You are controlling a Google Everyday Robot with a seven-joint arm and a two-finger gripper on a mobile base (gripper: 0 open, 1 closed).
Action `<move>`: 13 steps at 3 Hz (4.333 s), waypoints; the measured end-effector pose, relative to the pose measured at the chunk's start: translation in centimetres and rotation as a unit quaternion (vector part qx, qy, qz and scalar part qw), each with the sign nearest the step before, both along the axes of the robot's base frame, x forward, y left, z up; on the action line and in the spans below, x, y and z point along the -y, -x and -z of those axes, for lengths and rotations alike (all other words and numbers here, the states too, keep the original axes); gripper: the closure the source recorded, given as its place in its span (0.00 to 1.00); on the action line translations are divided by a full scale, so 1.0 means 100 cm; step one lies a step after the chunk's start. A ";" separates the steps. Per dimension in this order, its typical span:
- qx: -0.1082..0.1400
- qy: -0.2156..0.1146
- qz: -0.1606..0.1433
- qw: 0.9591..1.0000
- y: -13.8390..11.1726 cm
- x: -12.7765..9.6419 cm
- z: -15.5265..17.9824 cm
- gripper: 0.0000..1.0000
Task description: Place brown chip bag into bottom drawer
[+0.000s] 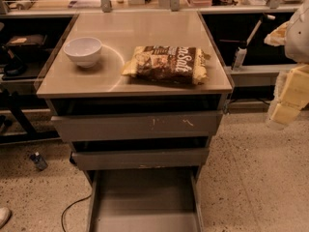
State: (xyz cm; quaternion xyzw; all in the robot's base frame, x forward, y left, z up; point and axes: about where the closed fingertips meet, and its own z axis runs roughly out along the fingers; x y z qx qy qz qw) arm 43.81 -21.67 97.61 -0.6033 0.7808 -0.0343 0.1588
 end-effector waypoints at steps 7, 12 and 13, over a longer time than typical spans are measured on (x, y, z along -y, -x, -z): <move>-0.018 0.079 -0.035 0.996 -0.200 -0.074 0.024 0.00; -0.060 0.054 -0.005 0.997 -0.275 -0.116 0.097 0.00; -0.077 0.040 0.006 0.996 -0.284 -0.114 0.119 0.00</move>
Offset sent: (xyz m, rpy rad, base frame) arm 0.0772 0.0357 0.0118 -0.0883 0.0508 0.0480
